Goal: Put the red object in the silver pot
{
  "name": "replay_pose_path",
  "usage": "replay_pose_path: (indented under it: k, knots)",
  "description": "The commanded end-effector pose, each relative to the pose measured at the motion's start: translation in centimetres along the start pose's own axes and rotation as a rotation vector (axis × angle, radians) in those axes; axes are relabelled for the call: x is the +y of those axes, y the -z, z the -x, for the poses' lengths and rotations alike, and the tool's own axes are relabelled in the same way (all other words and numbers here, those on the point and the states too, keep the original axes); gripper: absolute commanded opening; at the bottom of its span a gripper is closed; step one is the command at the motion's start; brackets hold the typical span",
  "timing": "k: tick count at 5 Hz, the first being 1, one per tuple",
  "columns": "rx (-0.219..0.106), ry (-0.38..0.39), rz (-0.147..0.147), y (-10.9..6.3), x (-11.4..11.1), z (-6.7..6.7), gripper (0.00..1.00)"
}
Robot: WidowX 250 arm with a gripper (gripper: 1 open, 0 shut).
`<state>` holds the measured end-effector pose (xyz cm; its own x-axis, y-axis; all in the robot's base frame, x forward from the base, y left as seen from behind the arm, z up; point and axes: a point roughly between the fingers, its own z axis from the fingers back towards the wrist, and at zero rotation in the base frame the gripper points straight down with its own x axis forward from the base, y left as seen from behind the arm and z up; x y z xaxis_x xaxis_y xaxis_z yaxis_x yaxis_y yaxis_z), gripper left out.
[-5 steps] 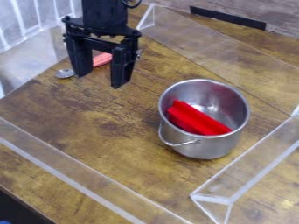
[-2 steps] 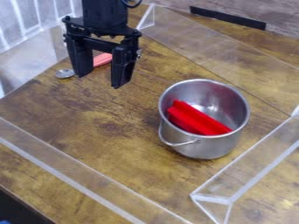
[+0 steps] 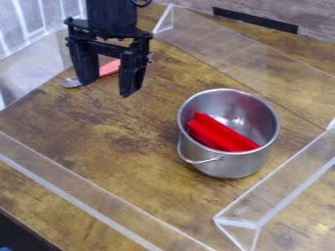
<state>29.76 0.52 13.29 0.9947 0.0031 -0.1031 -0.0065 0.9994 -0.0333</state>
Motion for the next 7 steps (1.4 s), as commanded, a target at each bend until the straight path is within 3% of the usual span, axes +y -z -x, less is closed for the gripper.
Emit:
replay_pose_path:
  k: [1,4,7]
  knots:
    - [-0.047,-0.009,-0.004,-1.41,0.01,0.22,1.00]
    - [-0.056,0.009,-0.030,-1.58,-0.94,0.05,1.00]
    - [-0.060,-0.006,-0.028,-1.19,-0.01,-0.61,1.00]
